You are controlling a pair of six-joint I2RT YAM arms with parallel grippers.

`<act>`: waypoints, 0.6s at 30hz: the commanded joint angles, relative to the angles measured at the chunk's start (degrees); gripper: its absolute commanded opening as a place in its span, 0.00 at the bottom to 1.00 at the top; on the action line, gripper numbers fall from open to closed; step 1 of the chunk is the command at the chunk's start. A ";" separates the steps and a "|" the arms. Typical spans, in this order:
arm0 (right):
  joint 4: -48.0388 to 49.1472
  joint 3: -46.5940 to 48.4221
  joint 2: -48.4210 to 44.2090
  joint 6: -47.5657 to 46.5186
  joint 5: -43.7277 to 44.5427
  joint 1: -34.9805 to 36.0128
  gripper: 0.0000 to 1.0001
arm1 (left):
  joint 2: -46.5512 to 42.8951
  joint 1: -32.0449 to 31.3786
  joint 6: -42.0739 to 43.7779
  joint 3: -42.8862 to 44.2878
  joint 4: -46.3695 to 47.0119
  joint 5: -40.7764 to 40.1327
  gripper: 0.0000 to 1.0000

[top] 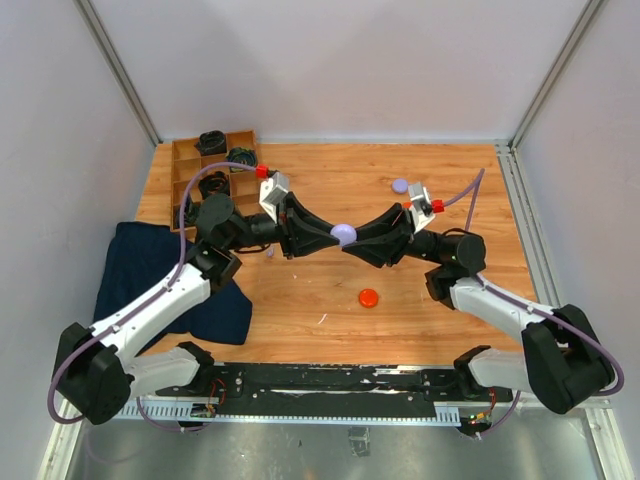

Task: Insert the wireless bluetooth earbuds into the charging case
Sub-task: Pick up the charging case at the center of the board.

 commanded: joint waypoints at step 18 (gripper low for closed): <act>-35.23 6.57 -10.06 -23.96 -2.64 0.68 0.49 | -4.11 -0.30 20.97 12.01 -31.07 -3.09 0.02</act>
